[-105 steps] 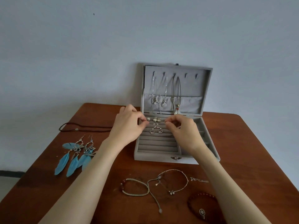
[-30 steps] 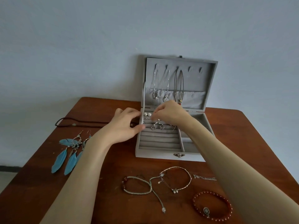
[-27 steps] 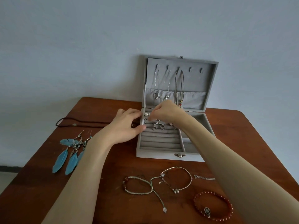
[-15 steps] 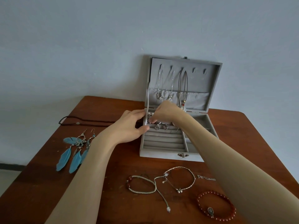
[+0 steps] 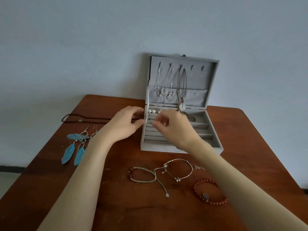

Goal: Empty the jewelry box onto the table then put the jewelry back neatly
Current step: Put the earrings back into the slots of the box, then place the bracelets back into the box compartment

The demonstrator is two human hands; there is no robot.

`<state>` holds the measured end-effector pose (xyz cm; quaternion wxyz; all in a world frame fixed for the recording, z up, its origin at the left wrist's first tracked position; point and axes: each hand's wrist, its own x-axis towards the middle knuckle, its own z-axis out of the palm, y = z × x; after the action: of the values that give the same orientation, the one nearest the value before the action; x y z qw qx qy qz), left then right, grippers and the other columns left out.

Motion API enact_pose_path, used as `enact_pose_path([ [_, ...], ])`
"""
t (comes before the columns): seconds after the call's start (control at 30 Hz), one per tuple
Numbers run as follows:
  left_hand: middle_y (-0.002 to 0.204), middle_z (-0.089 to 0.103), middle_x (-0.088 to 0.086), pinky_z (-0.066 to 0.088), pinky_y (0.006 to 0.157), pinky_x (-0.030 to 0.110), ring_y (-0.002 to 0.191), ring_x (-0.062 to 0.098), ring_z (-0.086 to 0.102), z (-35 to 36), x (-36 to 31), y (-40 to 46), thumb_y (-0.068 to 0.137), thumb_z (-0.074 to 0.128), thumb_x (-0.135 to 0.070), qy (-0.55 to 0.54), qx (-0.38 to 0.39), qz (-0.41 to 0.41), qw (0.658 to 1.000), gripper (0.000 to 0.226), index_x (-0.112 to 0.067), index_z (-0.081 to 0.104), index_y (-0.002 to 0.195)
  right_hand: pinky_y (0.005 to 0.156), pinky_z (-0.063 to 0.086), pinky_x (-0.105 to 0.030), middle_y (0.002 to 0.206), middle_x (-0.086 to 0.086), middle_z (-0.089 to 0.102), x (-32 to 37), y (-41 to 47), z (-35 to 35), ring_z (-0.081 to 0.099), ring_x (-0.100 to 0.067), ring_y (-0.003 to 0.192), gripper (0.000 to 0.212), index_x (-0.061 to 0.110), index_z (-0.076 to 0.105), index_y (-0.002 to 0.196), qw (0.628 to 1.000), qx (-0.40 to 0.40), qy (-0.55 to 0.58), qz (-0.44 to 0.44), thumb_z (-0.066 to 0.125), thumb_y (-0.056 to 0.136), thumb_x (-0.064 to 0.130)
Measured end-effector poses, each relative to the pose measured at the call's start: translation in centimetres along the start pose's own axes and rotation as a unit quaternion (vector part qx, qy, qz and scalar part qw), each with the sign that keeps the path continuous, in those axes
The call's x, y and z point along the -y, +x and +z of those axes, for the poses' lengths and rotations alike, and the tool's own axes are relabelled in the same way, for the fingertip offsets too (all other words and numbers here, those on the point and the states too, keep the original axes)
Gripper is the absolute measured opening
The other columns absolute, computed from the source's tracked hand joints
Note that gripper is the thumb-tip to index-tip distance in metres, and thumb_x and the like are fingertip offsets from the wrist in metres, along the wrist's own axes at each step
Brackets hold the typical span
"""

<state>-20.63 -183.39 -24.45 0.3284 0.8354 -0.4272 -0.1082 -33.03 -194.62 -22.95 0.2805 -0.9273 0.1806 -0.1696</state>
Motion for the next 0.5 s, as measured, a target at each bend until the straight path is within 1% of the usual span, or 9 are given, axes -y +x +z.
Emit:
enact_pose_path([
  [0.03, 0.125, 0.053, 0.001, 0.038, 0.087, 0.021, 0.106, 0.009, 0.051, 0.0, 0.0, -0.6, 0.091, 0.055, -0.020, -0.006, -0.027, -0.003, 1.000, 0.035, -0.020, 0.051, 0.125, 0.062, 0.038, -0.017, 0.079, 0.006, 0.058, 0.2, -1.3, -0.2, 0.050, -0.004, 0.068, 0.011, 0.017, 0.065, 0.083, 1.000, 0.012, 0.002, -0.016, 0.060, 0.087, 0.025],
  [0.1, 0.112, 0.056, -0.002, 0.037, 0.078, 0.018, 0.097, 0.009, 0.053, 0.0, 0.0, -2.0, 0.090, 0.057, -0.018, -0.005, -0.069, -0.005, 0.998, 0.025, -0.019, 0.055, 0.115, 0.065, 0.040, -0.018, 0.080, 0.008, 0.055, 0.8, -3.6, -0.1, 0.049, -0.004, 0.069, 0.009, 0.018, 0.065, 0.082, 0.998, 0.049, -0.004, -0.037, 0.061, 0.086, 0.025],
  [0.17, 0.101, 0.057, -0.007, 0.036, 0.071, 0.013, 0.091, 0.007, 0.053, -0.3, -0.2, -3.3, 0.090, 0.056, -0.018, -0.005, -0.090, -0.004, 0.996, 0.019, -0.019, 0.056, 0.109, 0.078, 0.043, -0.025, 0.085, 0.008, 0.053, 1.3, -5.2, 0.3, 0.053, -0.009, 0.080, 0.013, 0.019, 0.066, 0.087, 0.994, 0.093, -0.032, -0.047, 0.062, 0.085, 0.031],
  [0.23, 0.093, 0.056, -0.013, 0.035, 0.074, 0.015, 0.091, 0.005, 0.051, -0.6, -0.6, -4.7, 0.090, 0.055, -0.019, -0.008, -0.094, -0.005, 0.995, 0.015, -0.022, 0.057, 0.105, 0.090, 0.038, -0.031, 0.089, 0.009, 0.050, 1.7, -6.2, 0.8, 0.053, -0.012, 0.094, 0.020, 0.022, 0.065, 0.094, 0.988, 0.120, -0.079, -0.053, 0.062, 0.084, 0.038],
  [0.3, 0.091, 0.056, -0.019, 0.035, 0.076, 0.017, 0.092, 0.002, 0.051, -0.9, -0.9, -5.7, 0.091, 0.055, -0.021, -0.006, -0.078, -0.004, 0.997, 0.012, -0.027, 0.060, 0.100, 0.097, 0.032, -0.035, 0.096, 0.006, 0.051, 1.9, -6.7, 1.2, 0.049, -0.015, 0.104, 0.021, 0.023, 0.064, 0.097, 0.981, 0.139, -0.123, -0.057, 0.061, 0.085, 0.039],
  [0.37, 0.092, 0.057, -0.020, 0.034, 0.073, 0.010, 0.090, -0.003, 0.051, -1.2, -1.2, -6.5, 0.090, 0.055, -0.022, -0.003, -0.050, 0.000, 0.999, 0.012, -0.031, 0.061, 0.096, 0.100, 0.028, -0.037, 0.105, 0.002, 0.055, 2.0, -6.9, 1.4, 0.046, -0.018, 0.110, 0.018, 0.021, 0.065, 0.098, 0.975, 0.153, -0.150, -0.058, 0.057, 0.088, 0.035],
  [0.43, 0.094, 0.058, -0.020, 0.034, 0.073, 0.009, 0.090, -0.008, 0.051, -1.3, -1.7, -7.0, 0.091, 0.055, -0.022, -0.007, -0.021, 0.001, 1.000, 0.013, -0.033, 0.062, 0.095, 0.099, 0.028, -0.039, 0.109, -0.001, 0.056, 2.1, -6.9, 1.6, 0.045, -0.020, 0.111, 0.019, 0.019, 0.066, 0.099, 0.968, 0.158, -0.180, -0.074, 0.053, 0.091, 0.030],
  [0.5, 0.097, 0.060, -0.020, 0.036, 0.075, 0.010, 0.092, -0.008, 0.052, -1.1, -2.2, -7.5, 0.091, 0.055, -0.024, -0.016, 0.008, 0.006, 1.000, 0.014, -0.033, 0.063, 0.097, 0.098, 0.031, -0.039, 0.109, -0.002, 0.058, 2.1, -6.8, 1.5, 0.047, -0.021, 0.109, 0.020, 0.017, 0.065, 0.099, 0.971, 0.154, -0.169, -0.075, 0.051, 0.092, 0.029],
])
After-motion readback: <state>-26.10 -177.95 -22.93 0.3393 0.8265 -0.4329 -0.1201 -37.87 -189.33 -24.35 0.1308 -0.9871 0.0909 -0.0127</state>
